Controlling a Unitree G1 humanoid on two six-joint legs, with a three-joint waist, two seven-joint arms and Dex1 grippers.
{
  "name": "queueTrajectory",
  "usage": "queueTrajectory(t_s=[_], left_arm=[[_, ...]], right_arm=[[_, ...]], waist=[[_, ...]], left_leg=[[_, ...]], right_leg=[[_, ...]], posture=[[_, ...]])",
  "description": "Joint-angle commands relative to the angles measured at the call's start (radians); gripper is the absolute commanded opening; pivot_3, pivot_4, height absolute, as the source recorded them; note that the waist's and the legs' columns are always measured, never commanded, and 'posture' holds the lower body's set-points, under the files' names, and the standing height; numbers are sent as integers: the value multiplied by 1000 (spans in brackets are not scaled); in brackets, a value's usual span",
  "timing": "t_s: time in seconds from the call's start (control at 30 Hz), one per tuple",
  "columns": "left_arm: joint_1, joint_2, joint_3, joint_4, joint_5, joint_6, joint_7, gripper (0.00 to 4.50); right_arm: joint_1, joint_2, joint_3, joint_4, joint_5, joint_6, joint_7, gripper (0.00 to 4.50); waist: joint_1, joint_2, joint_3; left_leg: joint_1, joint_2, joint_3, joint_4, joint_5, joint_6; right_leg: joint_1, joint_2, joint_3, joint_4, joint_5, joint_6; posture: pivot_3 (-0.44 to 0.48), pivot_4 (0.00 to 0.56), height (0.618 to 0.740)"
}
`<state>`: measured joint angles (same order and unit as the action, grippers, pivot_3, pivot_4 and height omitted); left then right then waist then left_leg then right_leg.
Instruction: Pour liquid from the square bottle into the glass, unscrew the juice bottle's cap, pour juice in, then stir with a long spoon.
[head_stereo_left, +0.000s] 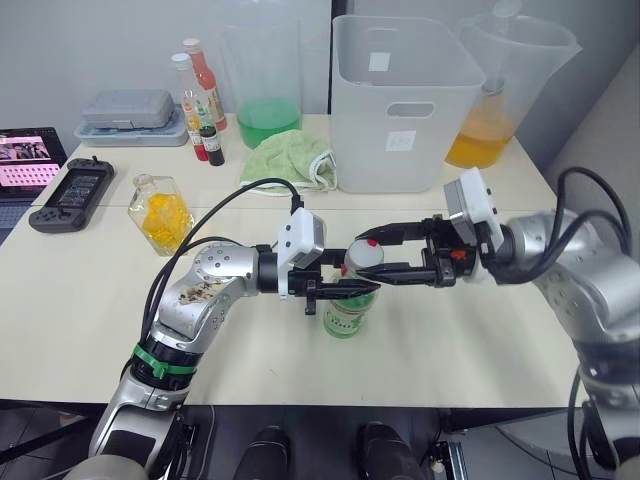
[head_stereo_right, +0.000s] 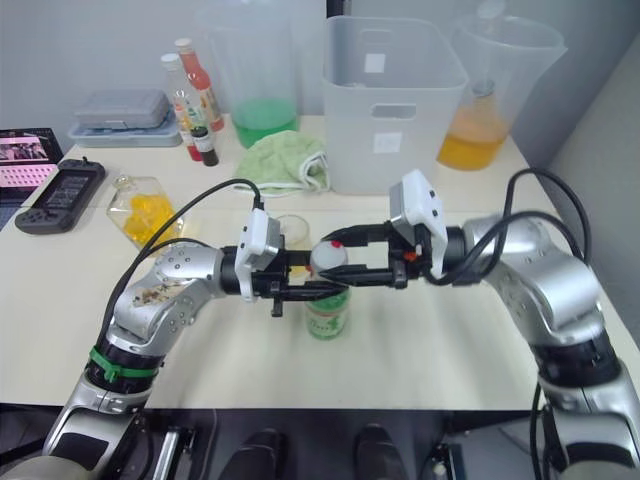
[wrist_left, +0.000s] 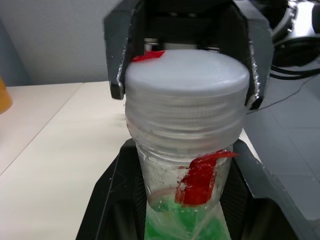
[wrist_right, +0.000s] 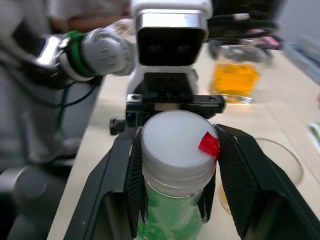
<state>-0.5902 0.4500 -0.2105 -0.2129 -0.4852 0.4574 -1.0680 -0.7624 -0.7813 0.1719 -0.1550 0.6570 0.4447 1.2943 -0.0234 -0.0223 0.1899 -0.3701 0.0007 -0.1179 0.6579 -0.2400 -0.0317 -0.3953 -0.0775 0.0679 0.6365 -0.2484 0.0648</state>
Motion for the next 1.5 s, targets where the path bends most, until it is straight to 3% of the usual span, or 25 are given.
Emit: queueTrajectory(t_s=[0.03, 0.17, 0.27, 0.33, 0.47, 0.53, 0.7, 0.87, 0.97, 1.13, 1.5], left_arm=[[14, 7, -7, -7, 0, 30, 7, 1517], [19, 10, -5, -13, 5, 28, 13, 1517], [20, 10, -5, -18, 5, 29, 17, 1517], [18, 17, -11, -21, 6, 32, 8, 1517], [19, 22, -10, -13, 9, 27, 1, 1517], [21, 24, -13, -11, 12, 24, -3, 1517], [18, 18, -22, -5, 13, 14, -6, 1517], [12, 9, -32, 14, 10, 6, -26, 1517], [-18, -6, -55, 55, 16, -15, -61, 1517], [-43, -23, -67, 105, 27, -44, -91, 1517], [-52, -42, -66, 129, 36, -53, -112, 1517]], right_arm=[[-110, 36, 97, 205, -121, -86, 195, 1676], [-225, 100, 144, 342, -158, -149, 308, 1676], [-272, 92, 185, 349, -104, -117, 320, 1676], [-301, 76, 177, 304, -50, -42, 320, 2709], [-278, 33, 101, 177, -5, 47, 305, 4095], [-237, 11, 48, 114, -8, 57, 251, 4466], [-13, 11, -191, -203, 54, 203, -144, 4466], [119, 76, -287, -404, 11, 290, -495, 4466], [243, 112, -350, -606, 161, 439, -681, 4466], [350, 148, -380, -726, 269, 534, -892, 4466], [389, 170, -358, -756, 354, 538, -1116, 4466]], waist=[[-5, 0, 0], [-7, 0, 0], [-9, 0, 0], [-11, 0, 0], [-12, 1, 0], [-7, 0, 0], [9, 0, 0], [7, 1, 0], [13, 1, 0], [12, 0, 0], [12, 1, 0]], left_leg=[[1, 0, 0, 0, 0, 0], [1, 0, 0, -1, 0, 0], [1, 0, 0, -1, 0, 0], [1, 0, 0, -1, 0, 0], [-3, 0, 0, -1, 0, 0], [-7, 0, 0, -1, 0, 0], [-14, 0, -1, 1, 0, 0], [-13, 0, -1, 1, 0, 0], [-13, 0, -1, 1, 0, 0], [-14, -2, -1, 1, 0, 0], [-14, -2, -1, 1, 0, 0]], right_leg=[[2, 0, 0, -1, 0, 0], [3, 0, 0, -5, 3, -4], [2, -1, 0, -5, 5, -6], [2, 0, 0, -5, 5, -6], [-1, -1, 0, -4, 5, -6], [-5, -1, 0, -4, 5, -6], [-11, -1, -1, -3, 5, -6], [-11, -1, 0, -2, 5, -6], [-11, 0, 0, -2, 5, -6], [-10, -2, 0, -4, 6, -5], [-9, -1, 0, -5, 6, -5]], posture=[[0, 150, 740], [0, 150, 740], [0, 150, 740], [0, 150, 740], [0, 150, 740], [0, 150, 740], [0, 150, 740], [0, 150, 740], [0, 150, 740], [0, 150, 740], [0, 150, 740]])
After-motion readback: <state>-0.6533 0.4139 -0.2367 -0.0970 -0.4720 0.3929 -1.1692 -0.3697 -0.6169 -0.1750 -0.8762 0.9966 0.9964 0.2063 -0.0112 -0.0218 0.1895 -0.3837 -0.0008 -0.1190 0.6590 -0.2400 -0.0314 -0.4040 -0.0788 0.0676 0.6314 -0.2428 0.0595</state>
